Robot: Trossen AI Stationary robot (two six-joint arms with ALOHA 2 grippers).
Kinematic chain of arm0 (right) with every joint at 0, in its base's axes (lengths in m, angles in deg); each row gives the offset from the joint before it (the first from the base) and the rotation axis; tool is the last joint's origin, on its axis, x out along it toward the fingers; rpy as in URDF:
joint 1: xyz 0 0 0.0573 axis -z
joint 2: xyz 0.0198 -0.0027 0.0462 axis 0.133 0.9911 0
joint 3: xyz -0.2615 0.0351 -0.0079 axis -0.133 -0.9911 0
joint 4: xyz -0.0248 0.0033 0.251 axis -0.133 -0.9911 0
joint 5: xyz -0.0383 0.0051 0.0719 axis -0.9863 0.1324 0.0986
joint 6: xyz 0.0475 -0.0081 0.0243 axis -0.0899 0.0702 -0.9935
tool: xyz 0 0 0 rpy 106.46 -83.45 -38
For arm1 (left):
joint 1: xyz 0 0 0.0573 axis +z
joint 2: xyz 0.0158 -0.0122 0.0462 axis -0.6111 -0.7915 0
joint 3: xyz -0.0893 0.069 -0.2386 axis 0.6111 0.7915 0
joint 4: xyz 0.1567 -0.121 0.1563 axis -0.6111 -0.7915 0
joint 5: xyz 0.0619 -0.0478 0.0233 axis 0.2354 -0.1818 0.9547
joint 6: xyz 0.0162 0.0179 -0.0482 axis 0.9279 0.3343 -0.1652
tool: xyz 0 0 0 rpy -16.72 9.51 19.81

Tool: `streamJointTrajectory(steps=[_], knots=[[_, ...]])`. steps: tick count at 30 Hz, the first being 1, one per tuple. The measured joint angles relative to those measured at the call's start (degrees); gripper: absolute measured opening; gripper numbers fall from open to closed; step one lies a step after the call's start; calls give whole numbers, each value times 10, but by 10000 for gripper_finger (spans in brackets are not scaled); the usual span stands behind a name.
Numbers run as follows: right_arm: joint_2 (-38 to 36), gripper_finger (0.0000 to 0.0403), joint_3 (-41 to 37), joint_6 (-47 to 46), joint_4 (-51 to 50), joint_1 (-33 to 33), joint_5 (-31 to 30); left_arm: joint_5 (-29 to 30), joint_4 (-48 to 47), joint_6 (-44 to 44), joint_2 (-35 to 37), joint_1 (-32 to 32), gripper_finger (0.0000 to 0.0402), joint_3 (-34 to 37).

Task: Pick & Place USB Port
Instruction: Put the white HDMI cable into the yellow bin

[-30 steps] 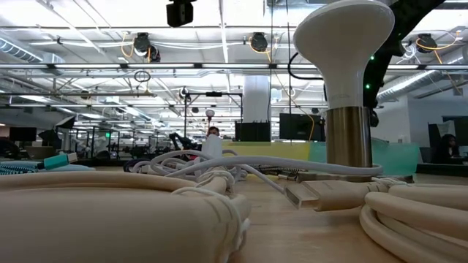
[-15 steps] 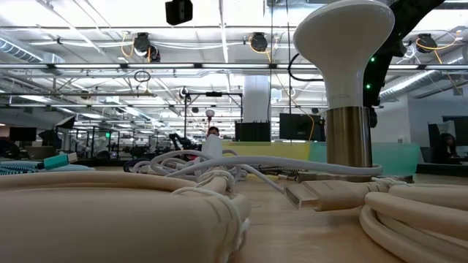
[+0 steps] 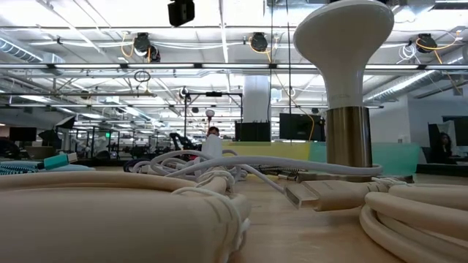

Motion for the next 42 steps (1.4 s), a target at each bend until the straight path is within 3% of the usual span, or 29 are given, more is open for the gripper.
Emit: streamJointTrajectory(steps=[6,13,16,19,23,25,28,32,42], knots=[[-6,223,31,-75,18,-77,199,-14,-78,33,0,0,156,0],[38,219,23,-163,-37,-182,252,-20,-230,81,0,-2,156,0],[49,217,23,-201,-126,-223,282,-17,-244,83,0,-2,156,0],[57,211,23,-266,-284,-273,347,-17,-243,82,0,-4,156,0],[63,202,22,-364,-420,-377,409,-17,-243,91,0,-10,156,0],[63,199,22,-410,-411,-442,399,-17,-240,94,0,-11,156,0],[66,193,20,-476,-387,-535,337,-12,-234,95,0,-10,156,0],[77,188,-30,-567,-343,-625,278,0,-233,94,0,-14,156,0],[101,190,-235,-770,-29,-731,326,-2,-230,83,0,-22,156,0]])
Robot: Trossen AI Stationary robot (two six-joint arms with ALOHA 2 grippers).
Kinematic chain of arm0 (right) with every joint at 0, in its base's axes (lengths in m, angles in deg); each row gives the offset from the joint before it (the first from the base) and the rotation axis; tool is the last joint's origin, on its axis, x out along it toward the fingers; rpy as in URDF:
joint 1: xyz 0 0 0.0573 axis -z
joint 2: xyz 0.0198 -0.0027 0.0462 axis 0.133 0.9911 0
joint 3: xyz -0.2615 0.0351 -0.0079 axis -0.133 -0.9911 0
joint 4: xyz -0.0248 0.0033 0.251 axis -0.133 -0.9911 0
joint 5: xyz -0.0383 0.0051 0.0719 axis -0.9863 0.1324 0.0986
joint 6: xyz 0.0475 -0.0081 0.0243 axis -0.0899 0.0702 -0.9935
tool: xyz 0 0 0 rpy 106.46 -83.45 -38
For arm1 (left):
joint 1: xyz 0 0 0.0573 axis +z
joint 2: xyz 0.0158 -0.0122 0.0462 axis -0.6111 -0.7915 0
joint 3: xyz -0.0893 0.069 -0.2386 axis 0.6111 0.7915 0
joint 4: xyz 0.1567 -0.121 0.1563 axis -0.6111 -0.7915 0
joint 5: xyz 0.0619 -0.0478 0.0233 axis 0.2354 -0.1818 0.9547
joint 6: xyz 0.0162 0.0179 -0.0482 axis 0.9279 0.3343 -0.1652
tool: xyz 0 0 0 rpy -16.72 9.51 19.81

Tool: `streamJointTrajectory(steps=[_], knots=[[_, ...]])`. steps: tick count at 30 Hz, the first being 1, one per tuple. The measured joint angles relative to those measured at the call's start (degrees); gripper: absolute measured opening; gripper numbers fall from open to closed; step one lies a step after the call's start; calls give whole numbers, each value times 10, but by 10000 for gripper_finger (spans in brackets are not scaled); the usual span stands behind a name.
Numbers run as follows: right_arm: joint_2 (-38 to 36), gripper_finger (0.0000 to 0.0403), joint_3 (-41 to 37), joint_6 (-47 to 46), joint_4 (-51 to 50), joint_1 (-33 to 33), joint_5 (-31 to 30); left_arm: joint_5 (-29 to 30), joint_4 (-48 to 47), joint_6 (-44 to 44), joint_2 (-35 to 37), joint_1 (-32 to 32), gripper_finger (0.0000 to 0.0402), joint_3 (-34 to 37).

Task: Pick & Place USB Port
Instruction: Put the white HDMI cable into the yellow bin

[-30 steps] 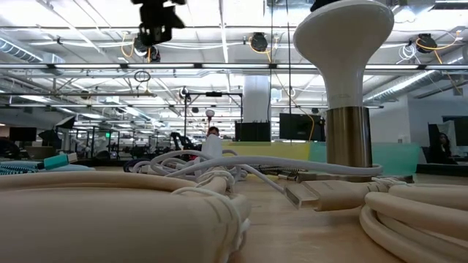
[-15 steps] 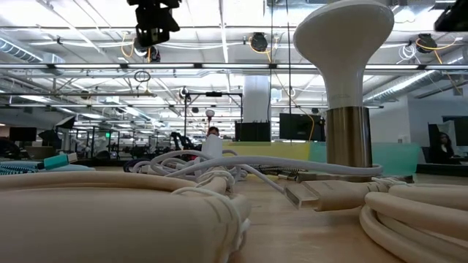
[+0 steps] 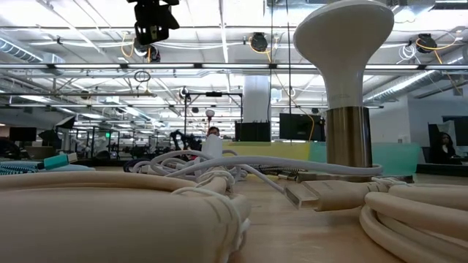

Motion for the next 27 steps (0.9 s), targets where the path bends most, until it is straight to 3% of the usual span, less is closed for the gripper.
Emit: streamJointTrajectory(steps=[3,19,23,27], knots=[[16,185,-19,-27,37,-20,1,-5,0,-1,0,0,156,0],[188,155,-19,-51,-3,-51,1,-1,7,-34,0,-20,156,0],[211,116,-19,-117,-26,-51,10,3,11,-41,0,-22,156,0],[198,47,-20,-156,-41,-47,-22,3,36,-47,0,-22,156,0]])
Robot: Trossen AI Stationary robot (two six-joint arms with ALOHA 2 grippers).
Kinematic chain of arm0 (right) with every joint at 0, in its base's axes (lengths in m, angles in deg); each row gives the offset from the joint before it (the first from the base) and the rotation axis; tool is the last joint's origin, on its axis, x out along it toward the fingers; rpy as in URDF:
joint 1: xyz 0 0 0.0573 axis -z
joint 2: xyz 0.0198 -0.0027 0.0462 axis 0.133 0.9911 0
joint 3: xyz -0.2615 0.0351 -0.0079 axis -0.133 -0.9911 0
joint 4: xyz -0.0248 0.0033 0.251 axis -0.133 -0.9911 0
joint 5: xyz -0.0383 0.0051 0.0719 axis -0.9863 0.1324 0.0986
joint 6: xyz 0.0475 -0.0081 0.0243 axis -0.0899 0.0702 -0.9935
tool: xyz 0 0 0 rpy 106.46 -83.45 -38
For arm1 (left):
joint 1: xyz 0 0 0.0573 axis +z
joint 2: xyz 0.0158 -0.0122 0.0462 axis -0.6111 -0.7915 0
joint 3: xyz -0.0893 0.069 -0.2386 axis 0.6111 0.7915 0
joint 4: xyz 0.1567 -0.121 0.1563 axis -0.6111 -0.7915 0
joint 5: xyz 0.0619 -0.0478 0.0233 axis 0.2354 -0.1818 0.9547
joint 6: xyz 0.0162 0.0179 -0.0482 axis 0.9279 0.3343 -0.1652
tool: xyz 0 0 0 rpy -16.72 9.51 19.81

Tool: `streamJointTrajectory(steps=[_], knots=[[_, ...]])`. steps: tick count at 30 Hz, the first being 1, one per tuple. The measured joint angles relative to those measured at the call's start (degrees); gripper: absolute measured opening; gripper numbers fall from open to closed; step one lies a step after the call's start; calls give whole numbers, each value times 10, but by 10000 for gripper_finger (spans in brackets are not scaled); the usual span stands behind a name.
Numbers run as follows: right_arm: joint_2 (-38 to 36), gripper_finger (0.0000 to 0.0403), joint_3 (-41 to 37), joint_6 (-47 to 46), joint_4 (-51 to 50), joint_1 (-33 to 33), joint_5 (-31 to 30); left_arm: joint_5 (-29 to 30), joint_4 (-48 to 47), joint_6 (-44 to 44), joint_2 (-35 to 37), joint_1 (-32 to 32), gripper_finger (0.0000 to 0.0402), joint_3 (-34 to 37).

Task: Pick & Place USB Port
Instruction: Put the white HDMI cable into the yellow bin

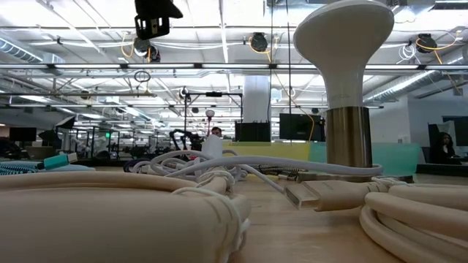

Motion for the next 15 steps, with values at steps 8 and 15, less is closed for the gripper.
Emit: streamJointTrajectory(steps=[8,15], knots=[[-42,16,1,-74,-68,46,-32,8,64,-15,0,0,156,0],[-148,14,77,-156,-400,90,-133,82,62,-35,0,2,156,0]])
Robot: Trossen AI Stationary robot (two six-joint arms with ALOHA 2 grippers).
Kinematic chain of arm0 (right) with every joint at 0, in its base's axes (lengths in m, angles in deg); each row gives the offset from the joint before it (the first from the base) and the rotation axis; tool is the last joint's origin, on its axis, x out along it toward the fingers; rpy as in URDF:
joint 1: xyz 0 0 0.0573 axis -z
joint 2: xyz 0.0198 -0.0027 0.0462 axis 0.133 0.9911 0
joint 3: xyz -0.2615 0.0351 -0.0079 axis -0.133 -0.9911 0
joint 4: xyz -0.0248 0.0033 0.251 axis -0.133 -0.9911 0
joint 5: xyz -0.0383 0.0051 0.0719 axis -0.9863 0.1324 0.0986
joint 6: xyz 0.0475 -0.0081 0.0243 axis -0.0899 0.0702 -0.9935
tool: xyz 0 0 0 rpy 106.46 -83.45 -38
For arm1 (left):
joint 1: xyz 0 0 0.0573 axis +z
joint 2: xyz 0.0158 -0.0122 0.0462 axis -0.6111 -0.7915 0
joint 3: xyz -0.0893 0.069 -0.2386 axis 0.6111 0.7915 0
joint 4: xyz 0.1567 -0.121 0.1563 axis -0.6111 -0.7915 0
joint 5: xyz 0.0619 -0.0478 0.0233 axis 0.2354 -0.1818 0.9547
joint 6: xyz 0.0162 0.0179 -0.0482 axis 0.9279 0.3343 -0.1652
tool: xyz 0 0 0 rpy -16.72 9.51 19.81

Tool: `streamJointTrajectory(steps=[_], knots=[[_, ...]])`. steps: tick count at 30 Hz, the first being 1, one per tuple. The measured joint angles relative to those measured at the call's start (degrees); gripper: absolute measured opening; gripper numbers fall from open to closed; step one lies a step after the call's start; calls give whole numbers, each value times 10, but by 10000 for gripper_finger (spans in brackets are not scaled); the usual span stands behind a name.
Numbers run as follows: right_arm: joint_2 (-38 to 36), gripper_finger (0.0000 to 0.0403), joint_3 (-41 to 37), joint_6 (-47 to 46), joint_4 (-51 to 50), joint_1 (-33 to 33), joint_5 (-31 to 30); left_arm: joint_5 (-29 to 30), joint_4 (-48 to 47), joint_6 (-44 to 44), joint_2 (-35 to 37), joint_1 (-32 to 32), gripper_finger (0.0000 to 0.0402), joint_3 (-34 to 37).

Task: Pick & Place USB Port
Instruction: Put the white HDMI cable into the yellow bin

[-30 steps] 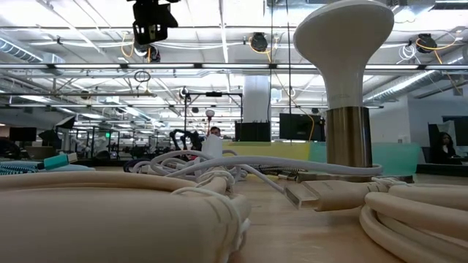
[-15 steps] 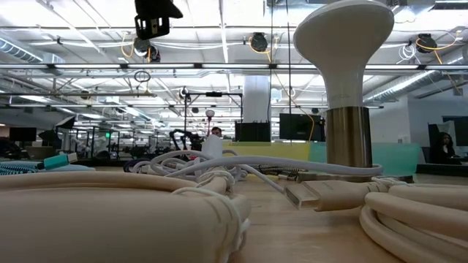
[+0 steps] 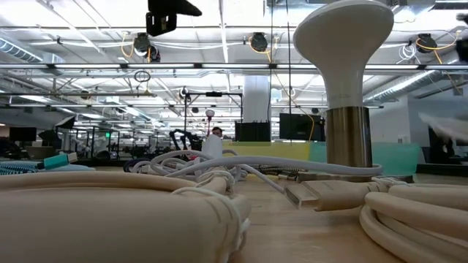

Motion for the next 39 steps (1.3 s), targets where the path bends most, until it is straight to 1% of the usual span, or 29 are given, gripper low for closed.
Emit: streamJointTrajectory(steps=[2,3,4,5,7,11,13,14,15,17,19,20,22,24,25,26,28,29,31,33,35,37,39], knots=[[-22,14,30,-18,-108,17,-44,33,1,-13,0,5,156,0],[-33,14,47,-23,-115,28,-76,45,3,-18,0,9,156,0],[-53,14,55,-9,-97,44,-113,51,8,-21,0,13,156,0],[-72,14,56,9,-75,62,-137,55,16,-24,0,17,156,0],[-89,14,54,48,-61,96,-159,58,25,-26,0,24,156,0],[-87,14,87,157,-14,160,-216,80,55,-24,0,43,156,0],[-82,14,107,217,0,196,-245,90,72,-26,0,62,156,0],[-80,14,119,251,22,212,-270,91,83,-32,-4,75,156,0],[-78,14,133,289,50,230,-294,83,102,-39,-11,90,156,0],[-72,14,158,382,112,269,-332,39,130,-57,-23,123,156,0],[-70,14,178,516,204,307,-363,-10,170,-65,-40,153,156,1],[-70,14,188,589,272,327,-371,-32,197,-69,-47,166,156,0],[-71,14,196,727,398,366,-356,-85,239,-81,-58,194,156,0],[-71,14,196,858,509,401,-307,-151,310,-98,-71,218,156,0],[-71,14,196,906,551,415,-280,-188,345,-110,-74,230,156,0],[-70,14,196,940,581,430,-260,-224,379,-124,-76,240,156,0],[-71,14,196,969,602,457,-231,-282,439,-150,-79,255,156,0],[-72,14,196,973,602,470,-221,-311,457,-164,-80,261,156,0],[-72,14,196,983,585,490,-208,-358,465,-178,-81,269,156,0],[-69,14,195,994,565,505,-207,-386,451,-179,-81,268,156,0],[-63,14,195,1009,556,519,-205,-389,426,-175,-81,262,157,0],[-53,14,195,1026,554,529,-205,-367,384,-159,-81,251,157,0],[-43,14,195,1040,557,538,-205,-329,327,-129,-81,242,157,0]])
